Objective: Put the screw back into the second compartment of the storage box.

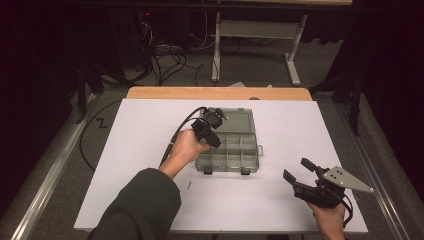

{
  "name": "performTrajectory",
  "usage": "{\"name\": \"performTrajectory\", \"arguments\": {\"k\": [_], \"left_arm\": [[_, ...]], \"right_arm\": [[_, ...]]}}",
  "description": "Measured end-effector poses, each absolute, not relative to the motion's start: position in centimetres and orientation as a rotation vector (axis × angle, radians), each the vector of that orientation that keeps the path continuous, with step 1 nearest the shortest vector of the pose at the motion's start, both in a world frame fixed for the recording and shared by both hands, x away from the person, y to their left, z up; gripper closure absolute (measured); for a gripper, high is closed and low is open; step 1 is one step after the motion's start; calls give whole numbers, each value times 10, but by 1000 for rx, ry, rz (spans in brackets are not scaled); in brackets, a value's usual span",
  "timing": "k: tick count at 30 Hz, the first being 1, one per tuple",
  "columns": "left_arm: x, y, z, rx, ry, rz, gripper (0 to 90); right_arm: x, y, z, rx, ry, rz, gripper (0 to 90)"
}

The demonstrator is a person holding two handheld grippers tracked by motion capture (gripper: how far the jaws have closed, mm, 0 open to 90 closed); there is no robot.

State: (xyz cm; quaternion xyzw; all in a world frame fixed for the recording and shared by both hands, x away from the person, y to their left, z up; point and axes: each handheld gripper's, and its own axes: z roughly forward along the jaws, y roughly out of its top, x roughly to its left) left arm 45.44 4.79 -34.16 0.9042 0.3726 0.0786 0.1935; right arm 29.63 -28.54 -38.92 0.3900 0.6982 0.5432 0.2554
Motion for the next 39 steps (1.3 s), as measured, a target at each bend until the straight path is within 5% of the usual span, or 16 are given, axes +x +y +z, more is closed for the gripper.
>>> {"name": "performTrajectory", "arguments": {"k": [18, 39], "left_arm": [[430, 77, -335, 2519, 1075, 248, 419], [389, 107, -337, 2529, 1056, 297, 411]], "right_arm": [[295, -284, -389, 1060, 1895, 1471, 246], [294, -285, -388, 1056, 1883, 1481, 246]]}}
